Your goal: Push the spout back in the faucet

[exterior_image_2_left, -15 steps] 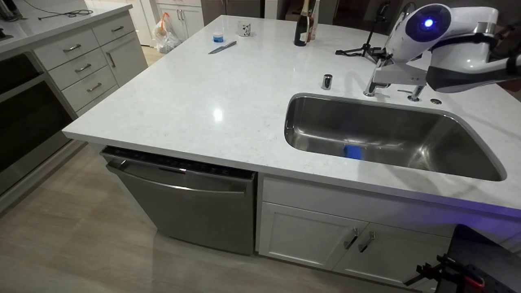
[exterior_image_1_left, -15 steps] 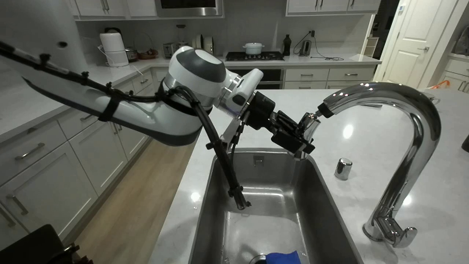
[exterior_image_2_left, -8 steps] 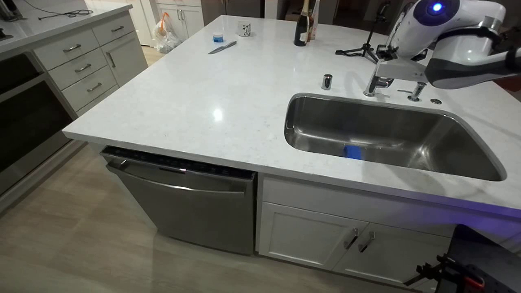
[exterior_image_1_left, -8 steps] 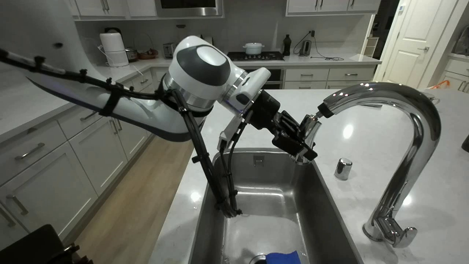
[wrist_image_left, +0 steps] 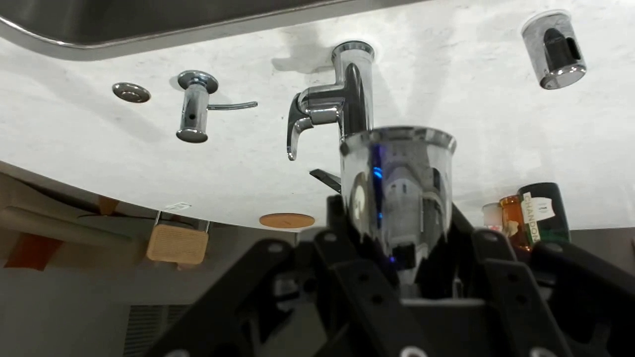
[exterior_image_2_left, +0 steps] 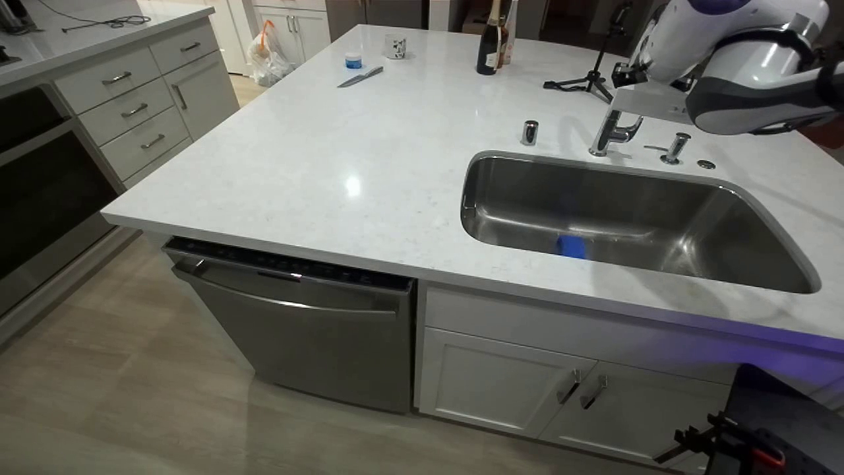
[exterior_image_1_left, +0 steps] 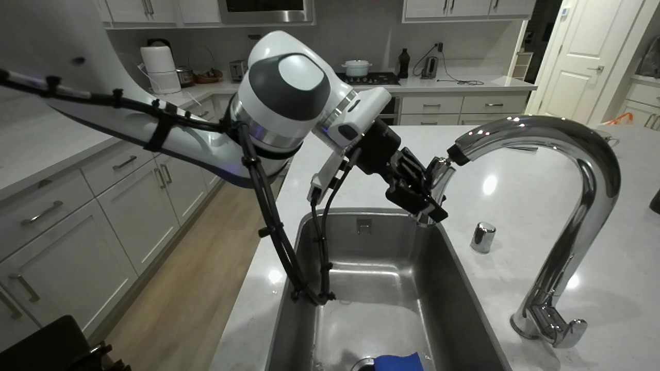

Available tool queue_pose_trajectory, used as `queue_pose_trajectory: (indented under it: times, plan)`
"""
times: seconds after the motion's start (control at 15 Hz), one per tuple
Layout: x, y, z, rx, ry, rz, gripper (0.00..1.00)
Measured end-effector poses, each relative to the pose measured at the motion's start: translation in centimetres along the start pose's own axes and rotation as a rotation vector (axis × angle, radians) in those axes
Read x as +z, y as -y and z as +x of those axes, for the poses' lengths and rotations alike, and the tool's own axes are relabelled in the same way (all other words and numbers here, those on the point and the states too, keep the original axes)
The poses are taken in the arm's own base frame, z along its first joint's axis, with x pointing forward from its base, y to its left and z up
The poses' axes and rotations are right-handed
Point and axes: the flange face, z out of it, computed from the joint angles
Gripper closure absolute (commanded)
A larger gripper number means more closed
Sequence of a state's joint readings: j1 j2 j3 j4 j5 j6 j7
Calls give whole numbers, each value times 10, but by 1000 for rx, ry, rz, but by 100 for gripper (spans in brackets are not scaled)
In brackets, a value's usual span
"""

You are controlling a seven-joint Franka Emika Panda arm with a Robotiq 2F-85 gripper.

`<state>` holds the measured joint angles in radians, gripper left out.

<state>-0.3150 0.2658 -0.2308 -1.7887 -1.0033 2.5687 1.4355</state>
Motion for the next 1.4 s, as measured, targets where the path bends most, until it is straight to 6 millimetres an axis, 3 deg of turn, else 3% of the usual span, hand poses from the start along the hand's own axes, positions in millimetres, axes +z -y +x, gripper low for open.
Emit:
queue_pose_trajectory:
  times: [1.4]
  plan:
    - [-21,-1,39,190,59,44,78]
